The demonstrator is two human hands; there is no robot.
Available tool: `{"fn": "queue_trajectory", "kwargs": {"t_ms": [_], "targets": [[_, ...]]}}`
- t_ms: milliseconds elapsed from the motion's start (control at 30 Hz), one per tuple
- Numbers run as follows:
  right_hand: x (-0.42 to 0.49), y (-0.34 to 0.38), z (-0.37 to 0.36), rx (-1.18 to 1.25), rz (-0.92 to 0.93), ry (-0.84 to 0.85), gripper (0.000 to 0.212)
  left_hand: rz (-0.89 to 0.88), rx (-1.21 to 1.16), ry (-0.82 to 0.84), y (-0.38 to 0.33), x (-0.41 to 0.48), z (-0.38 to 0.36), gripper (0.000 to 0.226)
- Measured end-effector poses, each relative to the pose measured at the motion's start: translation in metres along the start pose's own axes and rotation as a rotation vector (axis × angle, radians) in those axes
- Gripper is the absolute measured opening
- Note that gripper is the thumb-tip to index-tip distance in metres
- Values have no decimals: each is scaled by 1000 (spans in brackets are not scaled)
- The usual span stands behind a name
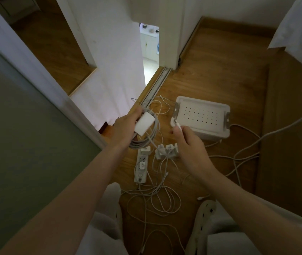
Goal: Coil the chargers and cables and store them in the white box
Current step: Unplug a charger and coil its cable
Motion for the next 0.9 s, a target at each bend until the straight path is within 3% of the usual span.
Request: {"fn": "queue_trajectory", "kwargs": {"t_ms": [167, 367, 567, 733, 900], "targets": [[-1, 3, -10, -238, 73, 155, 56, -86, 135, 17, 5, -2, -5, 39], [2, 3, -11, -192, 16, 183, 68, -80, 127, 42, 4, 0, -6, 36], [4, 10, -6, -155, 135, 242, 28, 3, 123, 160, 6, -3, -11, 51], [6, 4, -2, -185, 131, 170, 18, 123, 107, 345, 12, -7, -16, 53], [8, 2, -3, -79, 45, 173, 24, 187, -40, 357, 17, -7, -20, 50]]}}
Point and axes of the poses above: each hand's wrist, its own x-axis towards the middle knuckle, its own z-axis out of the back of the hand, y = z × x, the point moved 3 cm from there along x, towards the middle knuckle, and after that the axes turned 15 degrees about -x, right-handed, at the moved point
